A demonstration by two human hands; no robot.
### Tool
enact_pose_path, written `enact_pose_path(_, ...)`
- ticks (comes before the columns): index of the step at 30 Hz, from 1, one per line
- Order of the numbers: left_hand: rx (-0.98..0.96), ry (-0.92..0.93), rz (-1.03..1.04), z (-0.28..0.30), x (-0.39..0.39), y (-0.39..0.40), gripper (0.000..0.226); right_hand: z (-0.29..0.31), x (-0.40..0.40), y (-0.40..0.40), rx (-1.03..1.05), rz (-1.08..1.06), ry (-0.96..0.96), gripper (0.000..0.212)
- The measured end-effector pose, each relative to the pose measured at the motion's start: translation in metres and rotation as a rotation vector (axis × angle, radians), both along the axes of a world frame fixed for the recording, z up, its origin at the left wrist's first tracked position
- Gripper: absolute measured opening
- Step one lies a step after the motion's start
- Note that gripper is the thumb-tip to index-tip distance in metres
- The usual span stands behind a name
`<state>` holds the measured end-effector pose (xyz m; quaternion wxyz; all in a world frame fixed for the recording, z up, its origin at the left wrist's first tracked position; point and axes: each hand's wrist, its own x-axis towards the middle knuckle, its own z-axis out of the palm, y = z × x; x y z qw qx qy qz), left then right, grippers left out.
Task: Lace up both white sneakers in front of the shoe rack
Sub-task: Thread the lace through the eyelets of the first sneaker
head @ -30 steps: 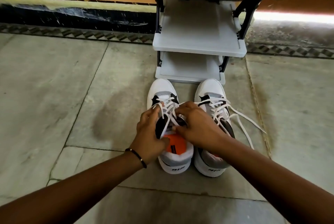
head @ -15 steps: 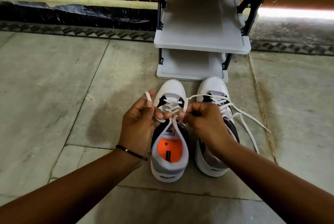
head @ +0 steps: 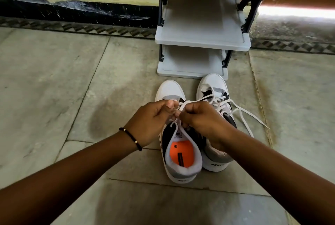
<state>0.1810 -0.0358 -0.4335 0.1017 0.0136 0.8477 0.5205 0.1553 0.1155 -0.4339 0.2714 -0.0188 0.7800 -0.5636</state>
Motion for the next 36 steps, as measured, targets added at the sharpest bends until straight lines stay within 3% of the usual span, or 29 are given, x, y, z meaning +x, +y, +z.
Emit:
enact_pose_path(4, -0.292, 0.122, -0.035, 0.001, -0.001, -0.007, 0.021, 0.005, 0.001, 0.004, -0.059, -0.052, -0.097, 0.023)
enact_pose_path(6, -0.162, 0.028, -0.048, 0.003, -0.001, -0.007, 0.017, 0.009, 0.0, 0.006, -0.116, -0.085, -0.139, 0.019)
enact_pose_path(8, 0.044, -0.202, -0.08, 0.007, 0.001, -0.004, 0.013, 0.011, 0.0, 0.008, -0.152, -0.106, -0.18, 0.016)
enact_pose_path(10, 0.07, -0.406, -0.17, 0.008, 0.002, -0.004, 0.015, 0.013, -0.001, 0.008, -0.159, -0.106, -0.208, 0.016)
enact_pose_path(12, 0.057, -0.48, -0.234, 0.008, 0.002, -0.004, 0.021, 0.014, 0.0, 0.008, -0.151, -0.086, -0.202, 0.014)
enact_pose_path(15, 0.064, -0.44, -0.232, 0.009, 0.0, -0.007, 0.02, 0.015, 0.0, 0.008, -0.171, -0.095, -0.202, 0.013)
enact_pose_path(18, -0.066, -0.364, -0.245, 0.008, -0.002, -0.003, 0.012, 0.016, 0.0, 0.011, -0.164, -0.085, -0.183, 0.014)
enact_pose_path(23, -0.384, -0.098, -0.128, 0.002, -0.006, -0.004, 0.032, 0.017, 0.002, 0.013, -0.182, -0.041, -0.164, 0.014)
enact_pose_path(27, -0.481, 0.008, -0.033, 0.0, -0.005, -0.002, 0.039, 0.016, 0.002, 0.014, -0.211, -0.028, -0.152, 0.015)
enact_pose_path(29, -0.397, -0.019, 0.033, 0.003, -0.005, 0.002, 0.038, 0.016, 0.002, 0.013, -0.221, -0.029, -0.145, 0.016)
enact_pose_path(33, 0.037, -0.231, 0.218, 0.009, -0.009, 0.006, 0.023, 0.017, 0.002, 0.01, -0.221, -0.051, -0.089, 0.015)
enact_pose_path(36, 0.104, -0.208, 0.292, 0.011, -0.009, 0.007, 0.023, 0.018, 0.0, 0.006, -0.251, -0.114, -0.061, 0.015)
